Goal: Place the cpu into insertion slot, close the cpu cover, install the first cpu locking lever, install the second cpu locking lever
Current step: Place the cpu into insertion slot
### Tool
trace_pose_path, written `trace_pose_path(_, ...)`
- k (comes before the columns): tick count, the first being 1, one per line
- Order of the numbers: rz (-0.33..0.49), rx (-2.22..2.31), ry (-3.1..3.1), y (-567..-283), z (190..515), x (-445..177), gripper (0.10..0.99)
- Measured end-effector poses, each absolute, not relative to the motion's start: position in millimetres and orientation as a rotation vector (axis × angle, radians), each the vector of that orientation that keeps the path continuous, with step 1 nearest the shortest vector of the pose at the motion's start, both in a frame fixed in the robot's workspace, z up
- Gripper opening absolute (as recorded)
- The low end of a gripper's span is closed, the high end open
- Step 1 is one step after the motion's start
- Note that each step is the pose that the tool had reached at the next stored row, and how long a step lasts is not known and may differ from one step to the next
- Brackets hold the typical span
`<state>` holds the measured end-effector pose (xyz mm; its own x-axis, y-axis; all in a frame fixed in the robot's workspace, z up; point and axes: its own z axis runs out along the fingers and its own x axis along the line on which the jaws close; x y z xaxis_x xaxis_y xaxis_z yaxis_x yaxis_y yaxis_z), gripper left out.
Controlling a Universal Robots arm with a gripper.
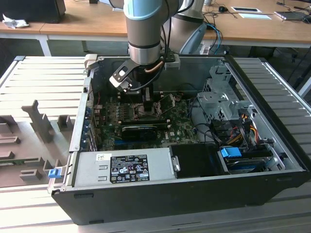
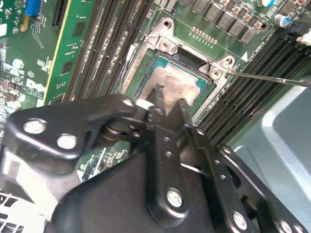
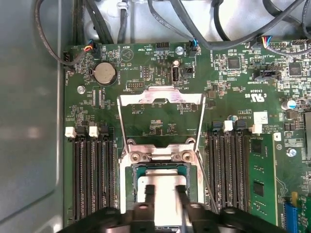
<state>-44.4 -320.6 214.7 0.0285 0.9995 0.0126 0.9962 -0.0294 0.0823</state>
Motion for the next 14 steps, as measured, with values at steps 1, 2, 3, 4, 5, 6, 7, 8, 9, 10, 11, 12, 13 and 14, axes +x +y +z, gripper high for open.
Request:
trace_pose_path(1, 0.103, 2.216, 2.153, -320.6, 215.0, -44.4, 0.220)
trace_pose_path(2, 0.102, 2.216, 2.153, -320.7, 215.4, -44.5, 0.157)
trace_pose_path(3, 0.102, 2.216, 2.153, -320.6, 216.3, -44.4, 0.157)
trace_pose_path(4, 0.103, 2.216, 2.153, -320.6, 216.5, -44.4, 0.106)
trace_pose_path(5, 0.102, 2.216, 2.153, -320.6, 216.9, -44.5, 0.106)
trace_pose_path(6, 0.102, 2.216, 2.153, -320.7, 217.4, -44.5, 0.106)
trace_pose_path(7, 0.102, 2.216, 2.153, -320.7, 217.8, -44.5, 0.106)
trace_pose_path(8, 0.102, 2.216, 2.153, -320.6, 218.3, -44.5, 0.106)
trace_pose_path(9, 0.103, 2.216, 2.153, -320.6, 218.4, -44.4, 0.106)
trace_pose_path(10, 0.103, 2.216, 2.153, -320.6, 218.4, -44.4, 0.106)
trace_pose_path(11, 0.102, 2.216, 2.153, -320.6, 218.8, -44.4, 0.106)
trace_pose_path(12, 0.102, 2.216, 2.153, -320.6, 219.1, -44.4, 0.106)
trace_pose_path(13, 0.102, 2.216, 2.153, -320.6, 219.3, -44.4, 0.106)
trace_pose_path(14, 0.102, 2.216, 2.153, -320.7, 219.6, -44.5, 0.106)
